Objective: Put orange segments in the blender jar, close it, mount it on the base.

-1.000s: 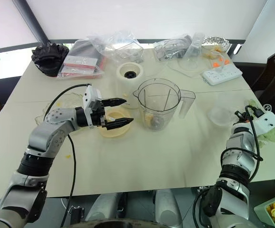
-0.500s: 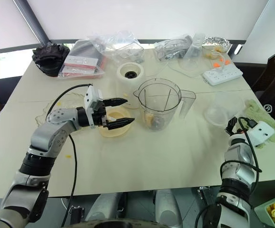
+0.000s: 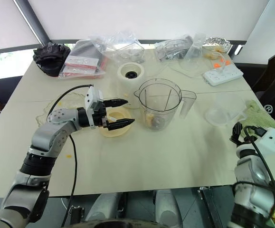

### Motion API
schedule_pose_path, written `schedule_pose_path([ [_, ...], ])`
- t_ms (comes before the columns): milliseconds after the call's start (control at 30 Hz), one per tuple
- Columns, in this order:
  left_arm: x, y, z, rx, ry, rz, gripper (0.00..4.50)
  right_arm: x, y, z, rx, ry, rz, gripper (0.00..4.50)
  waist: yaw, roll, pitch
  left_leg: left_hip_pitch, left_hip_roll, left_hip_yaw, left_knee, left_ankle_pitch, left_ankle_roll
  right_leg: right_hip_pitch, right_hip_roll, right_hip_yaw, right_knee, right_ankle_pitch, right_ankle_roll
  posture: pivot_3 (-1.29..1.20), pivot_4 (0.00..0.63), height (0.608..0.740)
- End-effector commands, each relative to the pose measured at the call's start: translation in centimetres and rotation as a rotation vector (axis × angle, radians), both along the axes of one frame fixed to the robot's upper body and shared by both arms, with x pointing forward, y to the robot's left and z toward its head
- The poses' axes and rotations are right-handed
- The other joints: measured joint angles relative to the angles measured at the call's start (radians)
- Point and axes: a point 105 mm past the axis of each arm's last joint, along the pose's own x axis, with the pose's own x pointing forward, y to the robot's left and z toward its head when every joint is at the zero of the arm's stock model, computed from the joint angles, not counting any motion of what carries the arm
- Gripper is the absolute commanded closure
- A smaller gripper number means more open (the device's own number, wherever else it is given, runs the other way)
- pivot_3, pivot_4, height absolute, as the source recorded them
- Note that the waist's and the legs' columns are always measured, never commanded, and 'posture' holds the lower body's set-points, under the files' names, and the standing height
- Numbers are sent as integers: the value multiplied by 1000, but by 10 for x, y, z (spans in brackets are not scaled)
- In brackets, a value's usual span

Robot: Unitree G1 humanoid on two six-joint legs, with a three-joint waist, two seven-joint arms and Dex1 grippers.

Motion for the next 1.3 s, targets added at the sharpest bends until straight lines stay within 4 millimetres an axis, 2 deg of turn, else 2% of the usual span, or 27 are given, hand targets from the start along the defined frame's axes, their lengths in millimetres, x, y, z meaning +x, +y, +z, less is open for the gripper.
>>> schedule_pose_path([
  [33,-4,5,7,-1,-27,-8,0,-11,25,35,-85,-41,172,57,1,0,0,0,0,0,0,0,0,0,0,0,0,0,0,0,150,740],
  [333,11,31,2,159,-66,5,0,-20,93,75,-143,-16,644,57,6,-1,1,-1,0,-1,0,0,0,0,-1,-1,-1,-3,-1,0,150,740],
  [533,30,39,7,293,-119,-69,0,-18,116,100,-292,55,896,57,8,-4,2,-3,-1,0,2,0,0,0,-2,-1,-3,-2,-2,0,150,740],
  [667,44,46,8,397,-140,-130,0,-29,125,125,-376,88,1032,57,11,-6,2,-6,-1,1,1,0,0,-2,-1,-3,-3,-2,-2,0,150,740],
  [800,49,53,-4,514,-118,-215,0,-41,138,141,-418,92,1119,57,18,-7,3,-15,-1,1,2,0,0,-12,-1,-4,-2,0,2,0,150,740],
  [900,57,53,-18,551,-83,-226,894,-43,151,149,-422,49,1138,0,25,-8,3,-15,-1,1,2,0,1,-13,-1,-4,-1,1,3,0,150,740],
  [1000,67,49,-28,602,-99,-200,2251,-45,159,151,-427,34,1144,0,30,-10,4,-16,-1,0,4,0,1,-12,-1,-4,-1,1,2,0,150,740],
  [1133,73,44,-35,662,-118,-204,2251,-50,166,151,-424,29,1139,0,29,-17,7,-17,-1,0,6,0,1,-12,-2,-4,-1,1,3,0,150,740],
  [1300,77,39,-46,734,-121,-203,2251,-55,172,150,-414,29,1134,0,29,-17,7,-17,-1,0,6,-1,1,-12,-2,-4,-1,2,4,0,150,740],
])
